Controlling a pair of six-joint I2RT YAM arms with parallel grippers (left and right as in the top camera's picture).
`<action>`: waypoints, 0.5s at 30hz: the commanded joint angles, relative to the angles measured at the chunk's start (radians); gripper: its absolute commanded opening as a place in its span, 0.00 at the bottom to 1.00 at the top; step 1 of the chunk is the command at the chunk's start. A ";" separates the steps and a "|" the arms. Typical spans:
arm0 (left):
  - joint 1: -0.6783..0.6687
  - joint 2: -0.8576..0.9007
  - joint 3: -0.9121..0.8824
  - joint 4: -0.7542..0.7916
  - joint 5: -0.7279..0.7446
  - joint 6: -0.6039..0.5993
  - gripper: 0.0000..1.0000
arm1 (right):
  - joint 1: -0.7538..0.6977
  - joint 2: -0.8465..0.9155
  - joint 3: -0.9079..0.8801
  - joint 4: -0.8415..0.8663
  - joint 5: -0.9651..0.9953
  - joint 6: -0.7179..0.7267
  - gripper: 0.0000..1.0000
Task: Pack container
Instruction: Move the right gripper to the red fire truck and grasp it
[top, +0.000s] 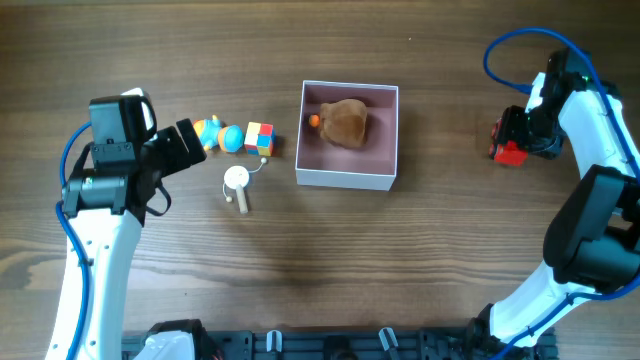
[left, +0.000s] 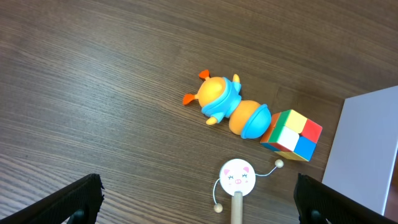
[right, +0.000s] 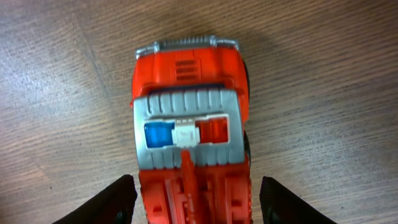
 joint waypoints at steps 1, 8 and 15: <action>0.005 0.006 0.019 0.003 -0.013 0.015 1.00 | 0.002 -0.008 -0.015 -0.005 0.013 -0.013 0.63; 0.005 0.006 0.019 0.003 -0.013 0.015 1.00 | 0.002 -0.006 -0.016 -0.006 -0.015 -0.048 0.67; 0.005 0.006 0.019 0.003 -0.013 0.016 1.00 | 0.002 0.018 -0.016 -0.007 -0.006 -0.048 0.66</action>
